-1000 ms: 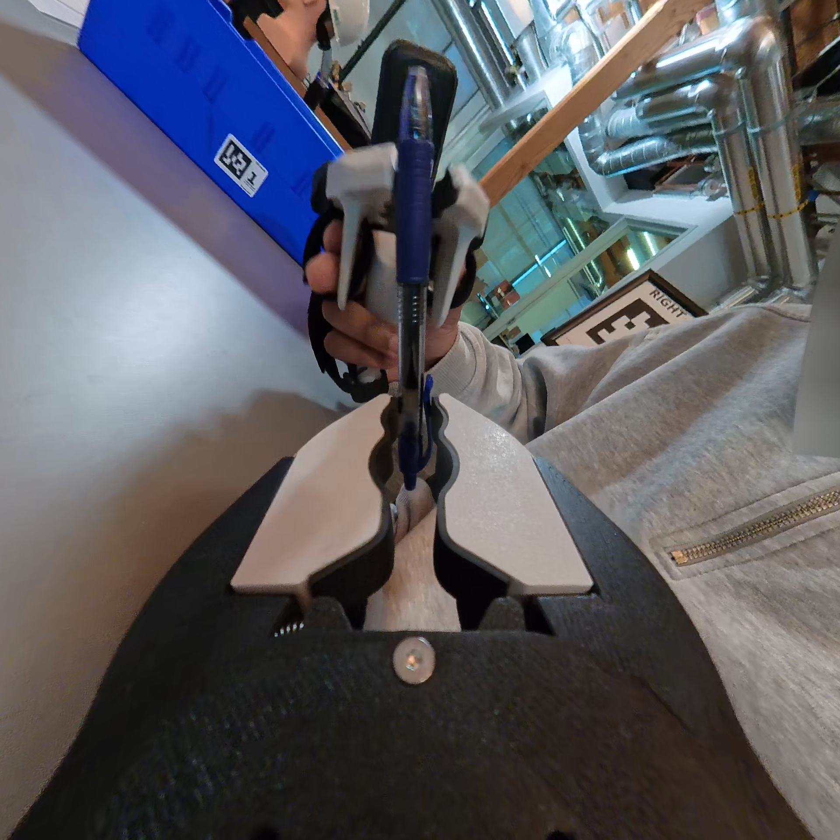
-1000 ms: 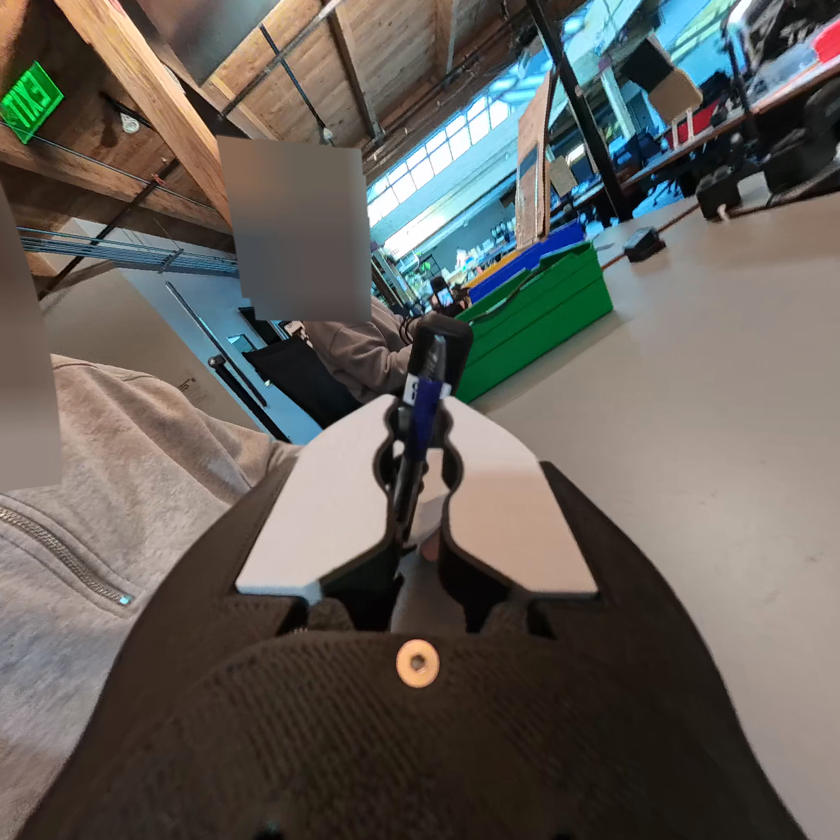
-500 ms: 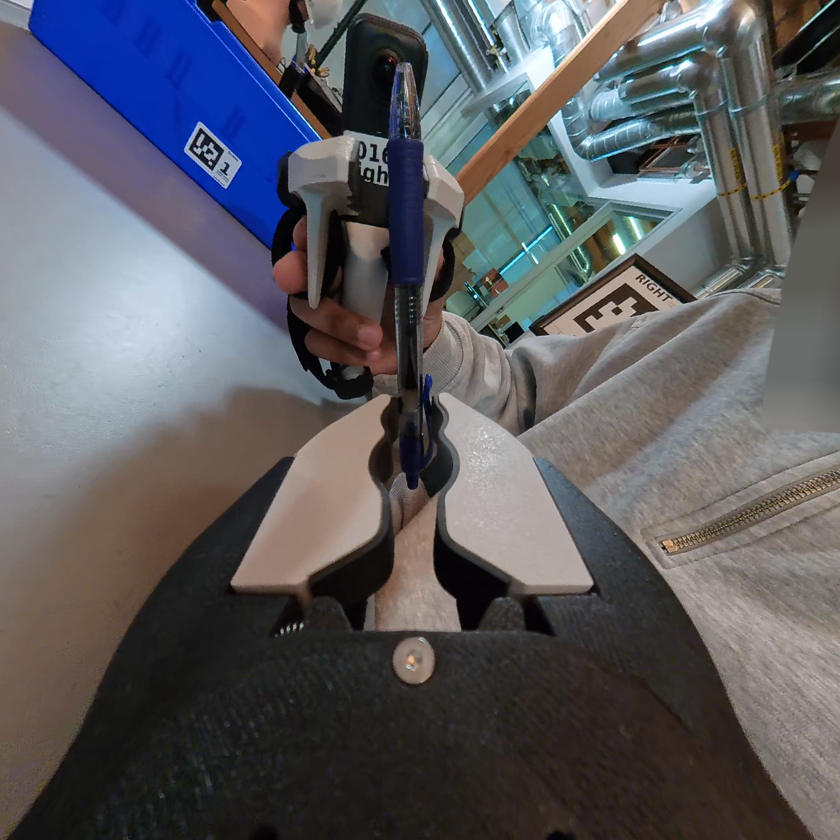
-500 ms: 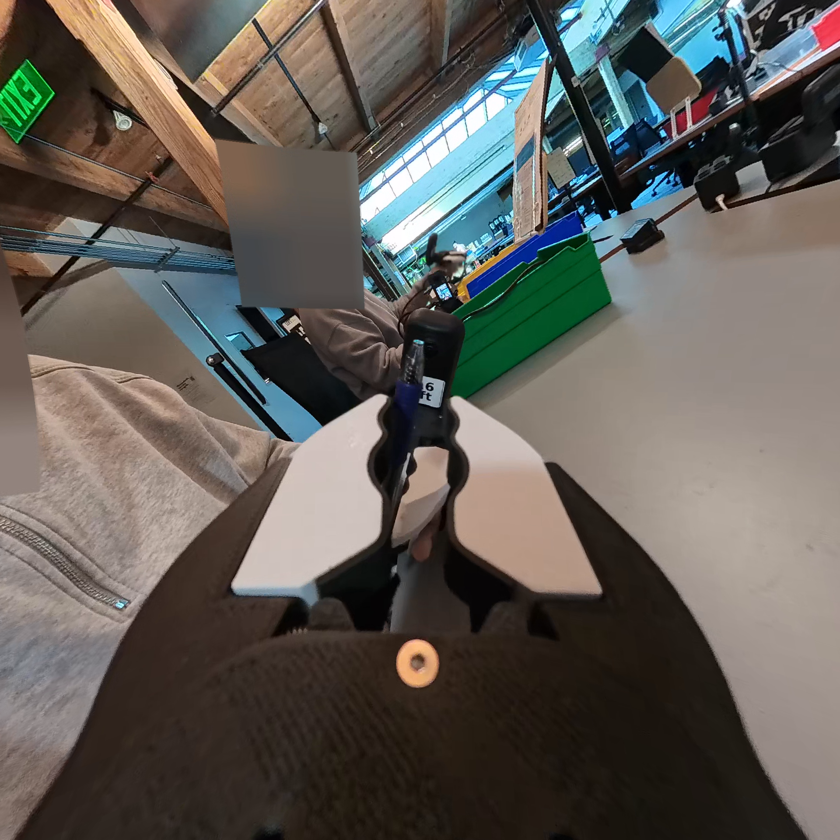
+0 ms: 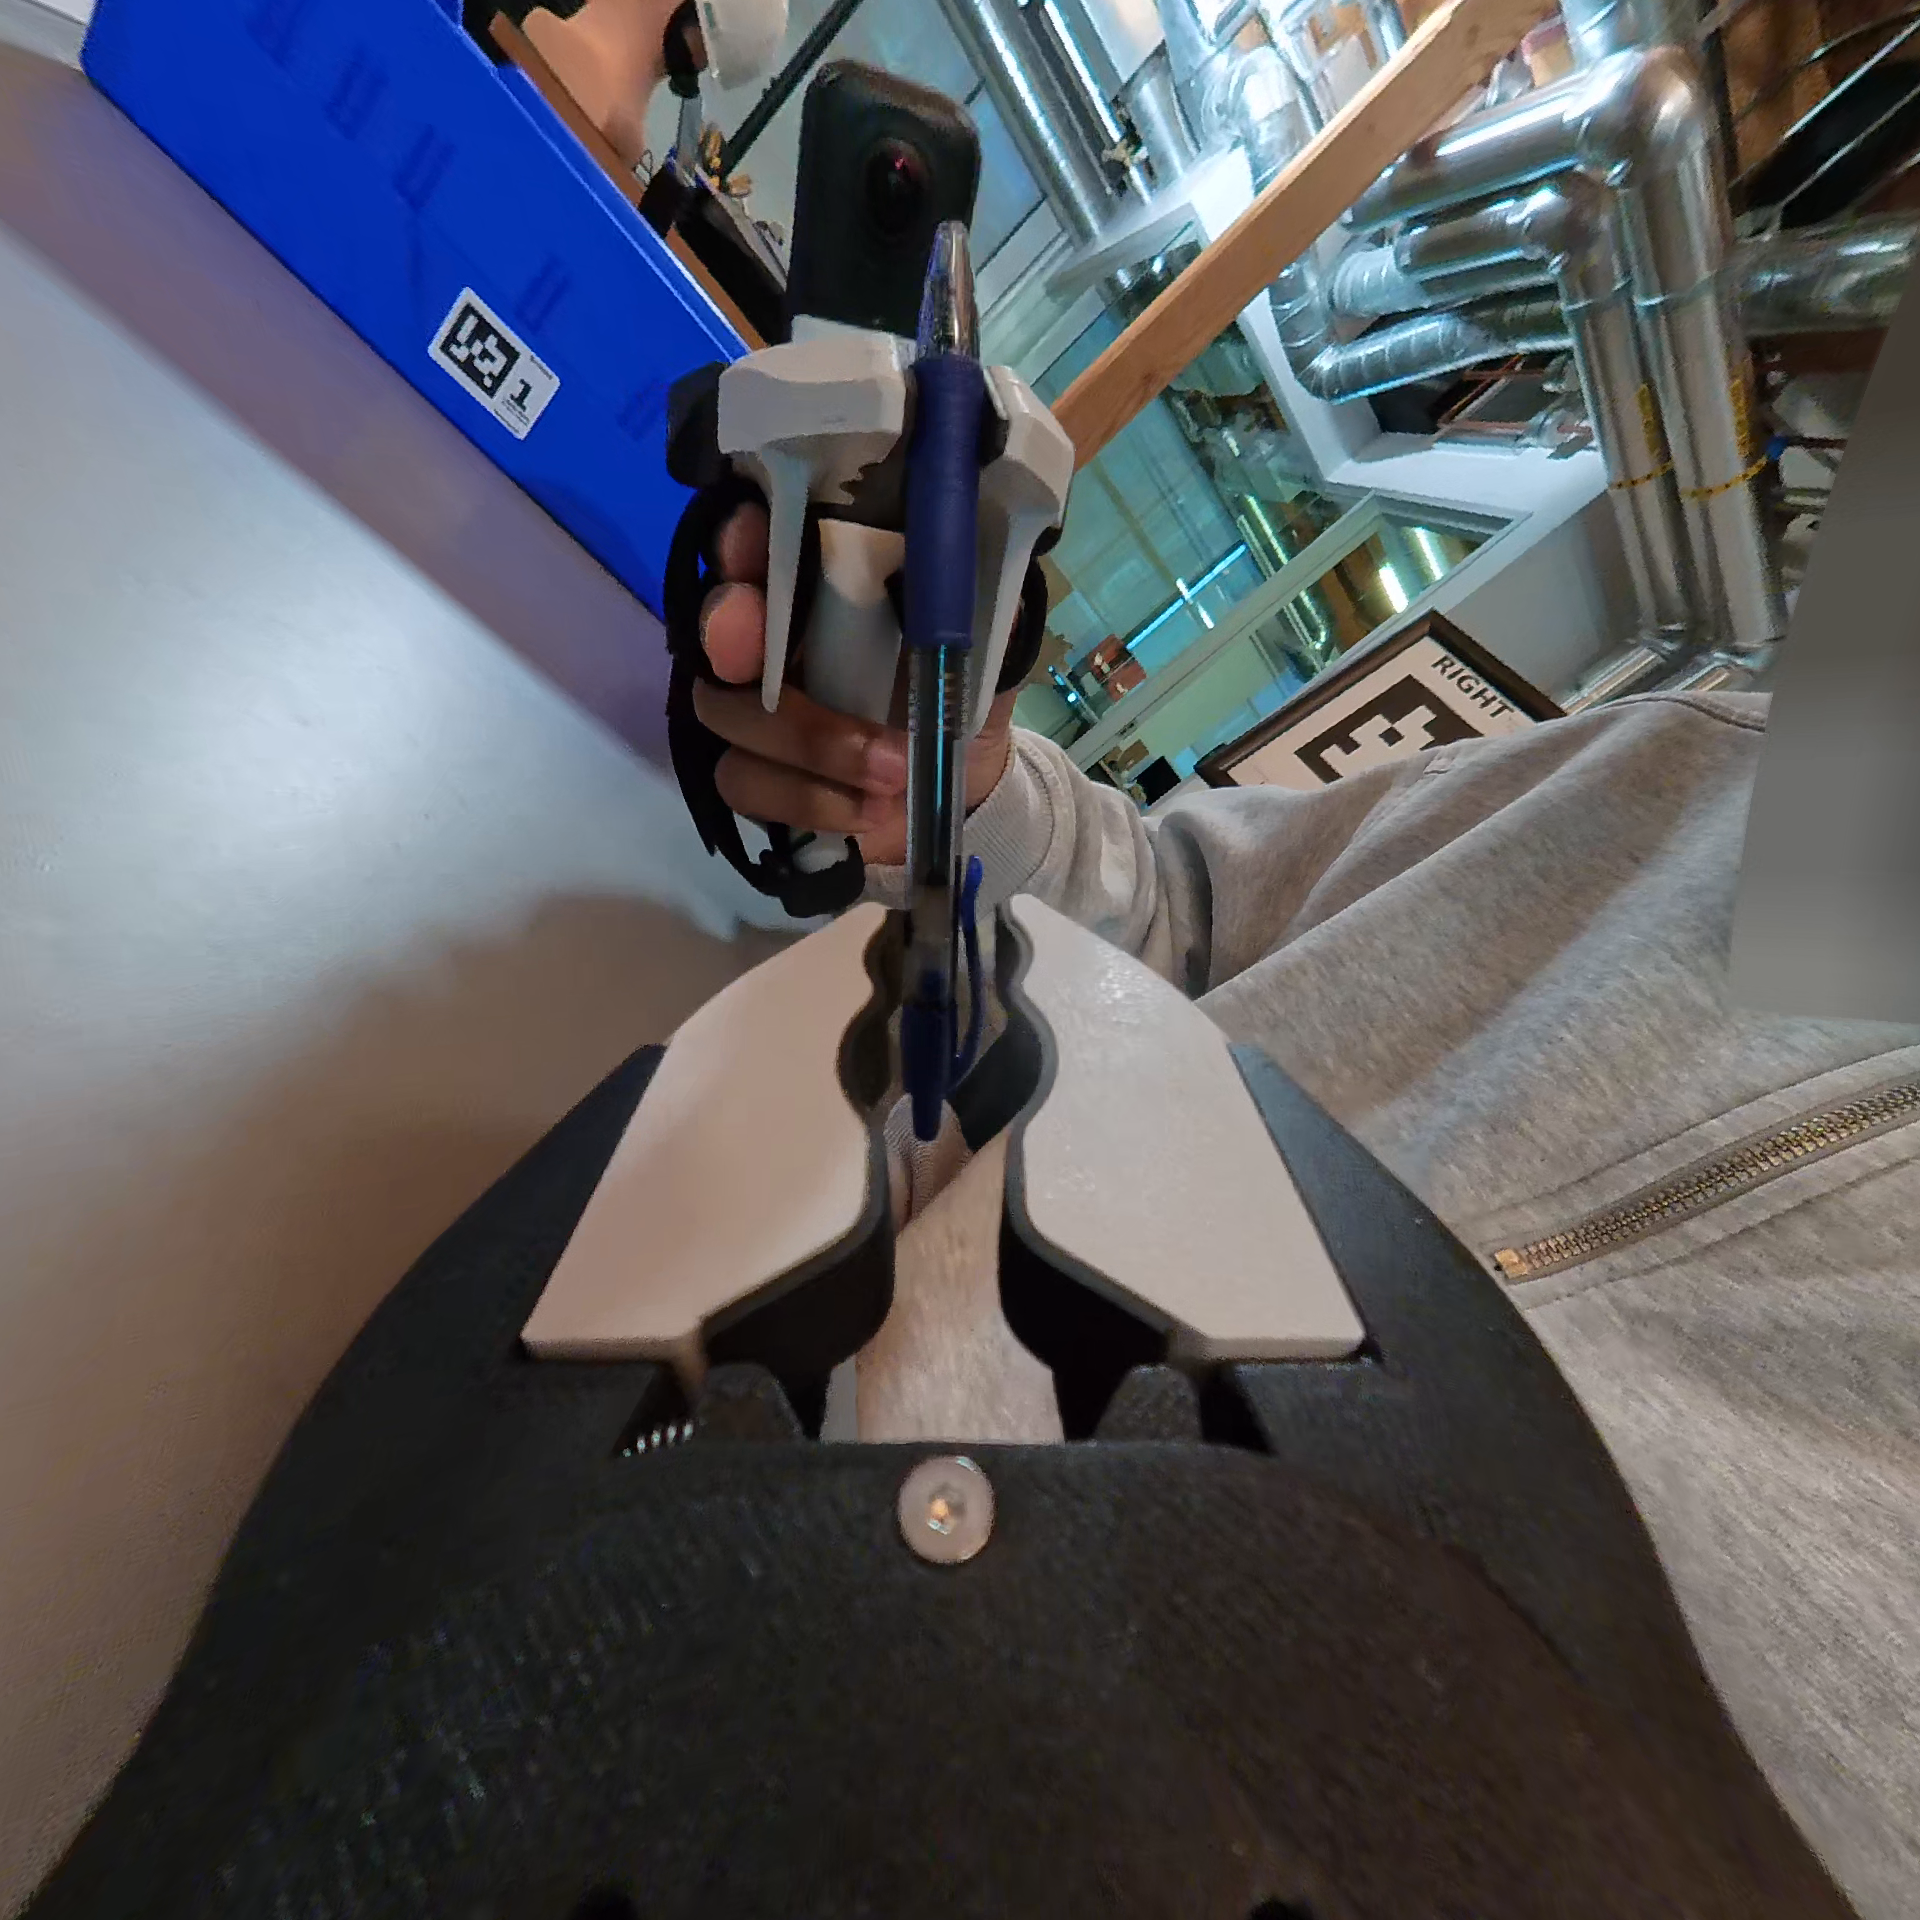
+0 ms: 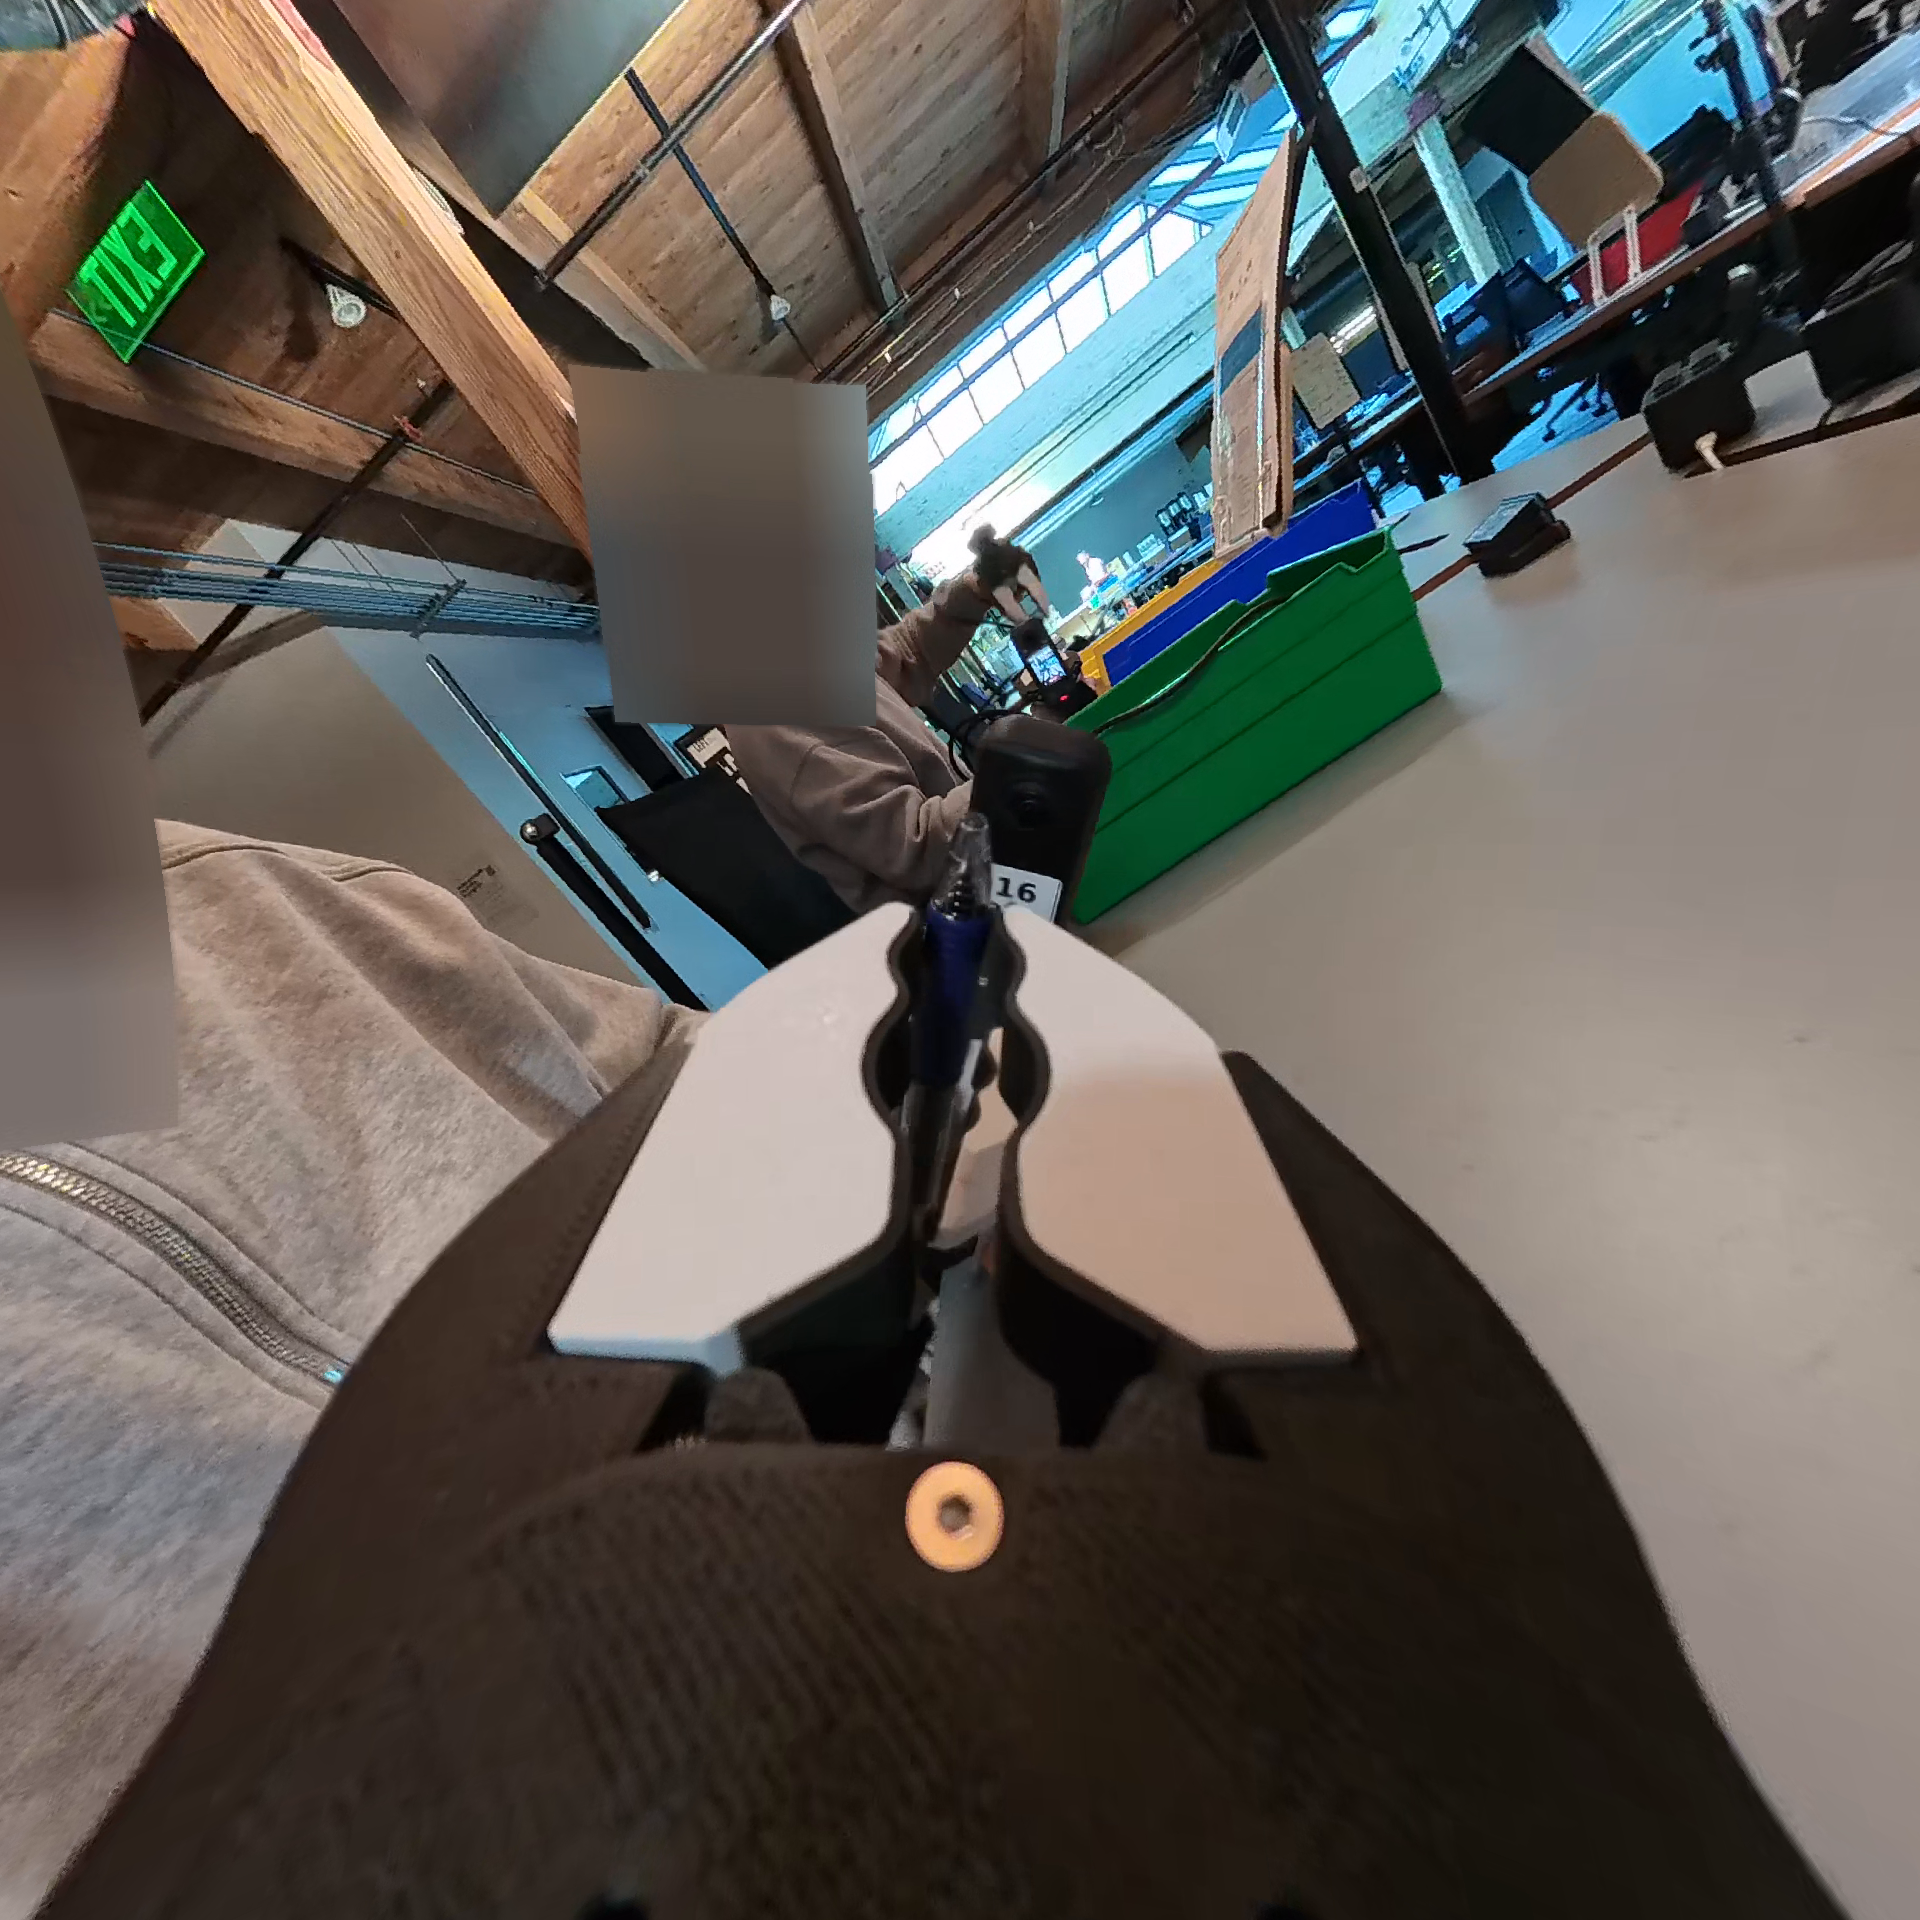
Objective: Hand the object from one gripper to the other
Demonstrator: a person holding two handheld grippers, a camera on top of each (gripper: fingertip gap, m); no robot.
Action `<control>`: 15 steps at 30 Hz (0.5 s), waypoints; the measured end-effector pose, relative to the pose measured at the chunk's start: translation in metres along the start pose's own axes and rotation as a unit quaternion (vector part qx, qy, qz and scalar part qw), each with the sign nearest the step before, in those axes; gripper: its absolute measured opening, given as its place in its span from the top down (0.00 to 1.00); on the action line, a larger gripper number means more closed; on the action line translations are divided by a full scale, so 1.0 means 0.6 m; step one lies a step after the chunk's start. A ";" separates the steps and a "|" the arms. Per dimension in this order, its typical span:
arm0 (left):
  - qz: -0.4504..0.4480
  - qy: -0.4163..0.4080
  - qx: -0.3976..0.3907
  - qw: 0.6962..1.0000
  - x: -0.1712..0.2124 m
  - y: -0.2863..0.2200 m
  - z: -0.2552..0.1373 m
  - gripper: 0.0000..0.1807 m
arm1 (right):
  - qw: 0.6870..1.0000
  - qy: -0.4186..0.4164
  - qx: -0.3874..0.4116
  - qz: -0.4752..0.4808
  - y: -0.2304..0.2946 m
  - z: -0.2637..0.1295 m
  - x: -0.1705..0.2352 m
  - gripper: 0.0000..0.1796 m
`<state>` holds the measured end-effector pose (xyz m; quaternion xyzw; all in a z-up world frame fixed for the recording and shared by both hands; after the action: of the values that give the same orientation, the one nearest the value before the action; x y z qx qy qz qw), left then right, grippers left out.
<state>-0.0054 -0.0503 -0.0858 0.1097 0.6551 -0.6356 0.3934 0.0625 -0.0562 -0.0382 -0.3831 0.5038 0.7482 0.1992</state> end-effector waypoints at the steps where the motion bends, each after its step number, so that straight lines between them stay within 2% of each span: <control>1: -0.001 -0.006 0.004 1.000 -0.002 -0.001 -0.001 0.89 | 1.000 -0.003 0.000 0.004 -0.001 -0.001 -0.002 0.94; 7: 0.048 -0.032 -0.019 0.998 -0.018 -0.004 -0.010 0.83 | 0.999 -0.014 -0.011 0.038 -0.003 -0.007 -0.007 0.94; 11: 0.128 -0.022 -0.076 0.989 -0.024 -0.001 -0.017 0.82 | 0.997 -0.025 -0.028 0.060 -0.001 -0.011 -0.012 0.94; 15: 0.235 0.016 -0.147 0.961 -0.020 0.003 -0.018 0.82 | 0.995 -0.034 -0.037 0.081 -0.002 -0.014 -0.016 0.94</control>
<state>-0.0004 -0.0358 -0.0806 0.2114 0.7032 -0.4203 0.5330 0.0728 -0.0627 -0.0334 -0.3224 0.4980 0.7925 0.1411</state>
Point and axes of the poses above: each gripper's, where its closed fingertips meet, z out along the fingers, x out of its underside, y = z × x across the jaws, the point moved 2 cm from there along -z, back along the fingers, and after that the axes turned 3 degrees about x, right-handed, at the moved point
